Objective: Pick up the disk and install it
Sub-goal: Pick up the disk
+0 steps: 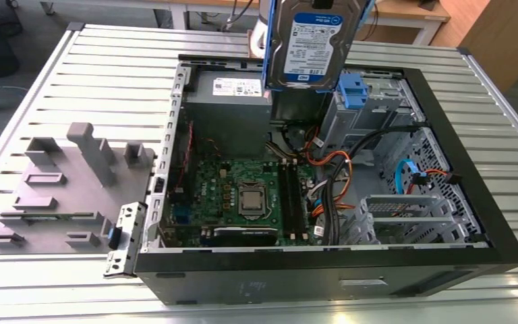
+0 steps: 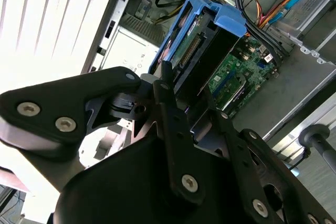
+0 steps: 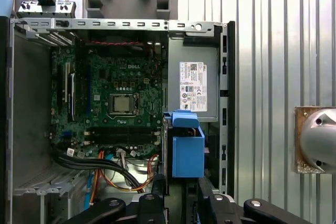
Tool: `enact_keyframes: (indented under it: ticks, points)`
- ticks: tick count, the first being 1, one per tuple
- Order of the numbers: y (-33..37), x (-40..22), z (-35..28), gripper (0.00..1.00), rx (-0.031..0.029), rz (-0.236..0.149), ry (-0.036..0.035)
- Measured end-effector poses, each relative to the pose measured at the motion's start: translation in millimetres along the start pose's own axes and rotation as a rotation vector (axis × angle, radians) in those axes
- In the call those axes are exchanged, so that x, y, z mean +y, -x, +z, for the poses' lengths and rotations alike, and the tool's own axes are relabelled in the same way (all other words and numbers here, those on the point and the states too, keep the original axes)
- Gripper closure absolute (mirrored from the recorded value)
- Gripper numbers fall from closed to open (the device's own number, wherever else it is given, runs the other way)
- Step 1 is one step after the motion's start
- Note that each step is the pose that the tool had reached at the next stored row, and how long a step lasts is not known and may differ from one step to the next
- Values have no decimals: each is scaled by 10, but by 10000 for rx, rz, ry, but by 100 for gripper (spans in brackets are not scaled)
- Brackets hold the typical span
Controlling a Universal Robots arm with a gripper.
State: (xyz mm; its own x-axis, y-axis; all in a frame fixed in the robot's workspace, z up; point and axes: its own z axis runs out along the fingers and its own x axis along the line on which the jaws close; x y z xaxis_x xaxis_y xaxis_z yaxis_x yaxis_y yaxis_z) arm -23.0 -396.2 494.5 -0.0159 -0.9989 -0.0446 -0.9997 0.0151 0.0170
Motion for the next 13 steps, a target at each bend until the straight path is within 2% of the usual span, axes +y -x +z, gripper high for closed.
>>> enact_keyframes:
  ticks: [3, 6, 13]
  points:
    - [-5, -2, -1, 65, 6, -1, 0]
    - [-46, -1, -2, 65, 40, 0, 0]
    - [-201, -4, -9, 65, 111, 1, -2]
